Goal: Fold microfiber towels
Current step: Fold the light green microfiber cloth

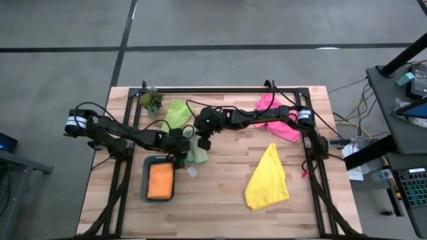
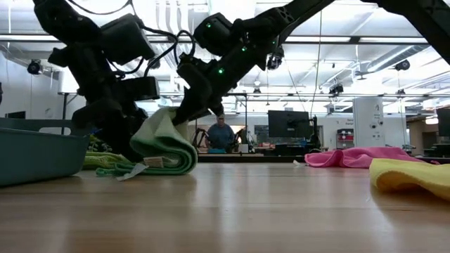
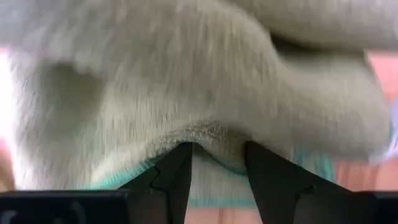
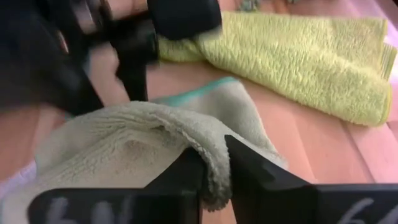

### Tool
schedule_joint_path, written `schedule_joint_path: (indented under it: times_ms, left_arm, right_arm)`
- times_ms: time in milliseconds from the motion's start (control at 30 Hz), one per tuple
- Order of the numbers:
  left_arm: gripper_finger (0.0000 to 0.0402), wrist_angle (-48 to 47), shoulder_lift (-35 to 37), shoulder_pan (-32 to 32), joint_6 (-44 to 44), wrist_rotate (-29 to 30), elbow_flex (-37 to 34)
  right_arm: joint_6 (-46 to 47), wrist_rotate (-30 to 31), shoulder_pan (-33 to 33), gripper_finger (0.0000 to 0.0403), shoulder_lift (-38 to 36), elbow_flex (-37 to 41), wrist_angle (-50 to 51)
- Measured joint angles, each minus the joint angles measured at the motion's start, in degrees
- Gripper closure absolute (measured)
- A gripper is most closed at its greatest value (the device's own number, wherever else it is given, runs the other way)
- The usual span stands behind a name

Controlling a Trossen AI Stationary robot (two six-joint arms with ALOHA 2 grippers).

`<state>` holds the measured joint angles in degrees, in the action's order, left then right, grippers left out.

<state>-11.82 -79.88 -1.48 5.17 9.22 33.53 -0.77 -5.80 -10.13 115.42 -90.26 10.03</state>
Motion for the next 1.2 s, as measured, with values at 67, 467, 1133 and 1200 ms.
schedule_joint_path:
  times_ms: [67, 467, 1133, 1200]
  left_arm:
    - [0.0268, -6.0, 2.3, 0.0, 0.0, 0.4, 1.5]
    - [0.0268, -13.1, 11.1, 1.0, -4.0, 5.2, 2.1]
    - [0.038, -4.9, -2.0, 3.1, -4.1, 5.9, 0.5]
    - [0.0389, -5.2, -0.9, 3.1, -4.1, 5.8, 0.4]
  right_arm:
    - [-0.6, 0.0, 0.0, 0.0348, 0.0, 0.1, 0.7]
    - [-2.0, 0.0, 0.0, 0.0344, 0.0, 0.2, 1.8]
    - [-2.4, -0.2, 0.0, 0.036, -0.5, -0.1, 3.7]
    - [-2.9, -0.2, 0.0, 0.036, -0.7, -0.1, 4.3]
